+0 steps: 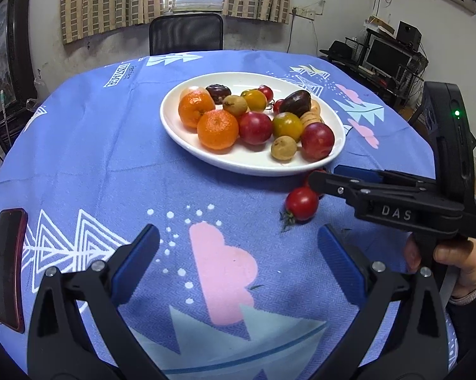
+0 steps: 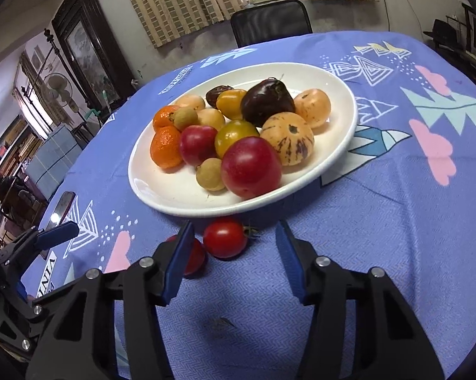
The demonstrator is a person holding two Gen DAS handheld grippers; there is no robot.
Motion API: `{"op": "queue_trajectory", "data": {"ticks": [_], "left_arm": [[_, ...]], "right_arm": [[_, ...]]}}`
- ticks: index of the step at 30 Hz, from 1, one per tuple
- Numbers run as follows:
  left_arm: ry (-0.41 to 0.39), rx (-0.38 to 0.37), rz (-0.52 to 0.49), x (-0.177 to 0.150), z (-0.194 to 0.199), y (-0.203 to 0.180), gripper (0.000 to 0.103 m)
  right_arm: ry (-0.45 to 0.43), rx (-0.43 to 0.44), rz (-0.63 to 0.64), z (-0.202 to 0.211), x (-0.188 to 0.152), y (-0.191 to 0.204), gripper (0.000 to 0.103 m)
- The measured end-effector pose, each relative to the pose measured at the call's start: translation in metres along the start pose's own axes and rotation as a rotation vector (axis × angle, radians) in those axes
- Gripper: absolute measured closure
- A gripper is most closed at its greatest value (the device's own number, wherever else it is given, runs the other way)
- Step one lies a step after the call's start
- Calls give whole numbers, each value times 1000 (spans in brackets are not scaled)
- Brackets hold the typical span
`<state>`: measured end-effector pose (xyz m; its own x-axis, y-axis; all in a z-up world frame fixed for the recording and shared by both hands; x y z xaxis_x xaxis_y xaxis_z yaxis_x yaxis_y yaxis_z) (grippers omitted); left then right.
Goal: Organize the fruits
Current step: 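Grasp a red cherry tomato with the right tool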
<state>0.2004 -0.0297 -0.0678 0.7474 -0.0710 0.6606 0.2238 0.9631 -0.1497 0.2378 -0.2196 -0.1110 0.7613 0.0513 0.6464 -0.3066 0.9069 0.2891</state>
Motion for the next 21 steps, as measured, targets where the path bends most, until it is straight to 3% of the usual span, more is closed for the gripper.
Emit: {"op": "queue_trajectory", "data": {"ticks": [9, 14, 21], "left_arm": [[-1, -4, -3, 0, 1, -2, 2], [-1, 3, -6, 0, 1, -1, 2], [-8, 5, -10, 0, 2, -3, 2]], "right_arm": [[5, 6, -1, -2, 1, 7, 56], [28, -38, -7, -4, 0, 3, 59], [37, -112, 82, -9, -4, 16, 62]]}}
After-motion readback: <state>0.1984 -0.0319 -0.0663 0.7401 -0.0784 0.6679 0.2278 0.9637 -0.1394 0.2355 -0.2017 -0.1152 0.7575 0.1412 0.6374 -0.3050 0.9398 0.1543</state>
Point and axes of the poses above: each gripper's, at about its wrist camera, not at the fingertips, and z roughly against the way its jaws point, y to its left, x to its top, the point moved 2 cm from there along -z, roughly the way its jaws point, and after that the axes turned 4 degrees about z, right-handed, at the moved point
